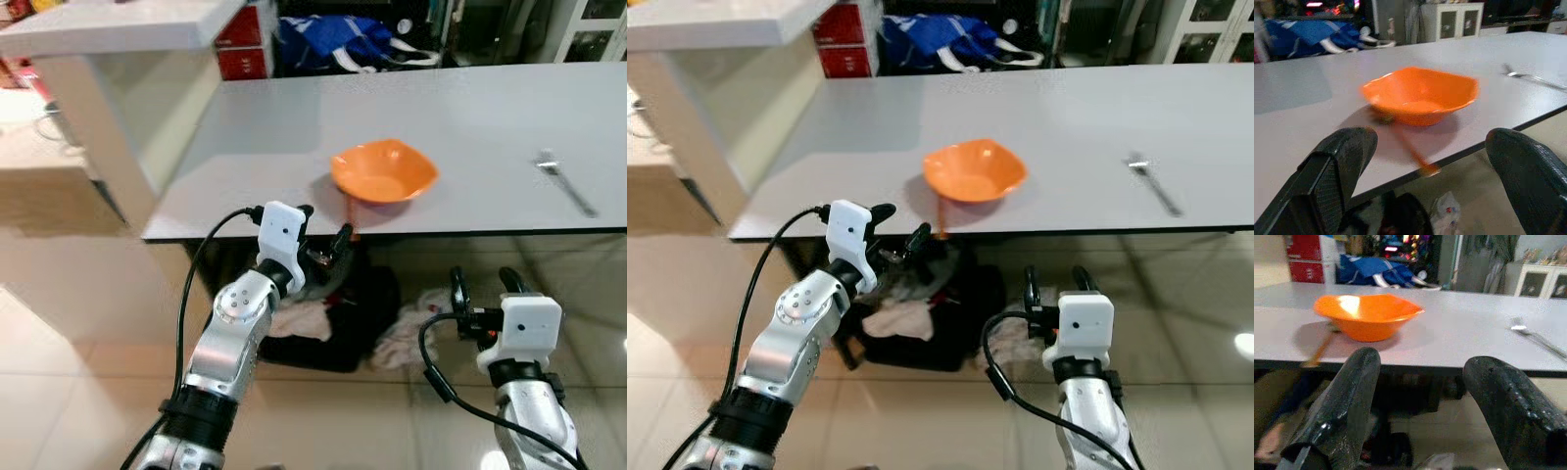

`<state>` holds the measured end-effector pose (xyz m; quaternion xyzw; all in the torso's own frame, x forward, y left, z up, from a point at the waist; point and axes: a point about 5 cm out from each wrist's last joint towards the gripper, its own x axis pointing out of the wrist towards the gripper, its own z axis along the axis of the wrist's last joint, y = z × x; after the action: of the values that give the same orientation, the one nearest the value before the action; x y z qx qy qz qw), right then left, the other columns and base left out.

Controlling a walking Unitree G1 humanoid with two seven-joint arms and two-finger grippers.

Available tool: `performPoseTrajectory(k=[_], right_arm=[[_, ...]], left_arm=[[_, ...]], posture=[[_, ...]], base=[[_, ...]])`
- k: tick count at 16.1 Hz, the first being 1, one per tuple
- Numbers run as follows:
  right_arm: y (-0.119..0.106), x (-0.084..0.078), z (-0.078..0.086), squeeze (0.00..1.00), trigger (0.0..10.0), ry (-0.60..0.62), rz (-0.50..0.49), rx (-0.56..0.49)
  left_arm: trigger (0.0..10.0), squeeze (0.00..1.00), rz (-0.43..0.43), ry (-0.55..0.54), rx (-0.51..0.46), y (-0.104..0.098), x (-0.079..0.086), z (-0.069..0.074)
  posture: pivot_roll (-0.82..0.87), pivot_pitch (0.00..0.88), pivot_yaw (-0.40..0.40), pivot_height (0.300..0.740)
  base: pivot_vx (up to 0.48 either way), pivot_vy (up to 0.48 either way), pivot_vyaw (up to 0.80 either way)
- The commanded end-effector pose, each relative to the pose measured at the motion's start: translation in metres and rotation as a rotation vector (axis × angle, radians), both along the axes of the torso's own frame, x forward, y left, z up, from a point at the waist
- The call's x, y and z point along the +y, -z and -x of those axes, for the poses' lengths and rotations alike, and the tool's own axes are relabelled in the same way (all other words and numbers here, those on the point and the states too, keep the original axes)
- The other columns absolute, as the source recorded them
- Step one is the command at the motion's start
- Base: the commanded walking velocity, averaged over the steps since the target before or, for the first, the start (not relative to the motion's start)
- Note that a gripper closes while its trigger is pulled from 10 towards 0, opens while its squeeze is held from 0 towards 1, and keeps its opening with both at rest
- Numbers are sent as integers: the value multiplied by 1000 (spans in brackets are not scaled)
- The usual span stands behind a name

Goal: Setting the table

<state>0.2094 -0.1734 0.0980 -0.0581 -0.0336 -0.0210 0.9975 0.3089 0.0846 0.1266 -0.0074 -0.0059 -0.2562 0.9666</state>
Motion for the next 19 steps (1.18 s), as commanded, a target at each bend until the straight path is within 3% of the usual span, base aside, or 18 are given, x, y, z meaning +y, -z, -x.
performPoseTrajectory(k=[1,8,12,14,15,16,17,19], right_arm=[[1,1,1,0,10000,-6,6,5],[-1,1,-2,0,10000,-4,12,1],[0,-5,7,0,10000,-10,51,-9],[2,-7,12,0,10000,-13,55,0],[6,-8,18,0,10000,-11,48,21],[15,-11,27,0,10000,-11,36,63],[20,-12,32,0,10000,-13,23,86],[24,-13,32,0,10000,-22,17,96]], left_arm=[[10000,0,-11,-18,14,0,2,-4],[10000,0,-3,-47,13,2,8,-4],[10000,0,-72,-131,40,22,50,10],[10000,0,-62,-177,53,25,60,13],[10000,0,60,-370,204,40,87,11],[10000,0,46,-461,263,57,113,19],[10000,0,-16,-387,202,55,108,27],[10000,0,-58,-256,131,50,92,37]], posture=[[-46,0,91,740],[-36,0,88,740],[-22,0,83,740],[-18,0,82,740],[-18,0,74,740],[-13,0,62,740],[-6,0,59,740],[-5,0,56,740]], base=[[0,480,0],[0,478,-287],[-228,388,0],[0,0,0],[0,0,0],[0,0,0],[0,0,0],[0,0,0]])
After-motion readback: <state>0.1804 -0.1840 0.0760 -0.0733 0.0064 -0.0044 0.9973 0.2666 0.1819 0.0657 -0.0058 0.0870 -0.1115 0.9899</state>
